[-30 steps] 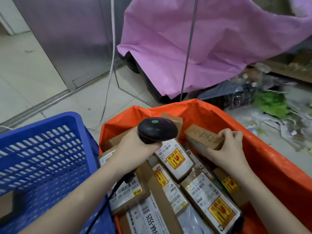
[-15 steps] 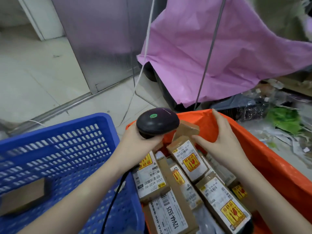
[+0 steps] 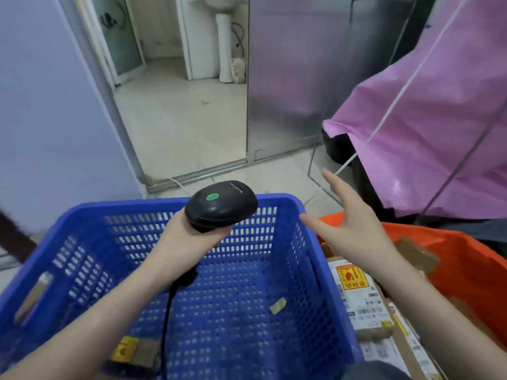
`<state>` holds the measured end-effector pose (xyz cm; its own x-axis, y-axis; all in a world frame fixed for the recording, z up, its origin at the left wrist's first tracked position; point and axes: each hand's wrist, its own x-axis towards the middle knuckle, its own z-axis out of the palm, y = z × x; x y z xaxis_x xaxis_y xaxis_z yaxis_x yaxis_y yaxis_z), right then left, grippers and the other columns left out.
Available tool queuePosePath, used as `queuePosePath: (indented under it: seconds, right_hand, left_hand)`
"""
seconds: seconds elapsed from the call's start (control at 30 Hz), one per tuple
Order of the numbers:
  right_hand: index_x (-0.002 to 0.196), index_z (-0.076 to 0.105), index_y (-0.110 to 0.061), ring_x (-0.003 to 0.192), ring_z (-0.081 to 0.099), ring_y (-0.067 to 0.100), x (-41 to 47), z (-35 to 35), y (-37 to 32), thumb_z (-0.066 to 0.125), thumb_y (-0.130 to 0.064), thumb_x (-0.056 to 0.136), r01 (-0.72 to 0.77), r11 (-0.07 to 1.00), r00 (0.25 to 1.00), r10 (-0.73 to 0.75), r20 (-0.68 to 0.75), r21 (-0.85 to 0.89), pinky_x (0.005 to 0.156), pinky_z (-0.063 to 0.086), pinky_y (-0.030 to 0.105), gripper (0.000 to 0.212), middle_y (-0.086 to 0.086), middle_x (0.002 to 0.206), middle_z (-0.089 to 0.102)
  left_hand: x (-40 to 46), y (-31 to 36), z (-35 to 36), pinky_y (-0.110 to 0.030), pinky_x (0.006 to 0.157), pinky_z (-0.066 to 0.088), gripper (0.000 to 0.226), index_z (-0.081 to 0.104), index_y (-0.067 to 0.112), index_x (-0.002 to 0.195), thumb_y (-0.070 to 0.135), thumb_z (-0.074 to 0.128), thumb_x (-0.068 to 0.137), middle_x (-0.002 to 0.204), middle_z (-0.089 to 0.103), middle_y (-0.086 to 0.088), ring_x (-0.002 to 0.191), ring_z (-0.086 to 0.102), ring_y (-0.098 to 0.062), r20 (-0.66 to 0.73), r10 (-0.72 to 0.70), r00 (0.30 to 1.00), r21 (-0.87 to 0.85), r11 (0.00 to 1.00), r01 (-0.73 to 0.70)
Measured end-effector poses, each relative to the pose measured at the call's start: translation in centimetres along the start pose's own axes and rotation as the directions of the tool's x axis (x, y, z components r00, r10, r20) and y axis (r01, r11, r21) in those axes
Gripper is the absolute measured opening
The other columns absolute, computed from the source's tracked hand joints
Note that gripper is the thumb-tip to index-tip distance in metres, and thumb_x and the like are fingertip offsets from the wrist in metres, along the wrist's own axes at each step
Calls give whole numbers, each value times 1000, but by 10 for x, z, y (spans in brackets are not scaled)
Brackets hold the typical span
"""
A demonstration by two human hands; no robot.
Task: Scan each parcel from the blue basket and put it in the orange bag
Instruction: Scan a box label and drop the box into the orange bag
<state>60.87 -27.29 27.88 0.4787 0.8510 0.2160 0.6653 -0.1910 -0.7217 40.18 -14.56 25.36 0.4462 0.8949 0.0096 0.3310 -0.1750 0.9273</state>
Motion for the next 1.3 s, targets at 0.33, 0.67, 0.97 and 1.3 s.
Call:
queuePosePath:
  seconds: [0.33, 0.67, 0.97, 1.3]
  right_hand:
    - [151, 16, -32, 143, 18, 3, 42, 150, -86, 65, -37, 87, 224, 974, 929, -201, 312, -37, 113, 20, 24, 82, -14, 157, 20]
    - [153, 4, -31, 147, 10, 16, 53, 295, -54, 61, -43, 86, 335, 917, 810, -163, 564, -216, 117, 19, 34, 89, -4, 161, 5]
    - [153, -5, -27, 149, -1, 21, 63, 388, 11, 59, -42, 89, 561, 744, 669, -149, 728, -363, 119, 7, 46, 92, 1, 162, -5]
    - [152, -16, -21, 147, -13, 26, 82, 463, 74, 66, -36, 87, 620, 654, 572, -1, 820, -432, 117, 0, 51, 105, 7, 160, -17]
  left_hand:
    - [2, -93, -152, -25, 62, 47, 21, 67, 30, 79, 10, 74, 79, 57, 64, 12, 53, 55, 1, -60, -37, 997, 71, 997, 41]
    - [31, -211, -170, -19, 55, 42, 19, 61, 19, 66, 12, 69, 82, 47, 59, 7, 50, 53, -1, -110, -290, 951, 75, 951, 299]
    - [62, -287, -138, -32, 61, 42, 12, 64, 15, 72, 19, 73, 77, 62, 64, -5, 63, 56, -20, -109, -405, 908, 226, 879, 419]
    - [97, -347, -119, -28, 71, 43, 10, 68, 14, 84, 20, 74, 79, 77, 67, -4, 83, 61, -21, -54, -507, 860, 230, 832, 505]
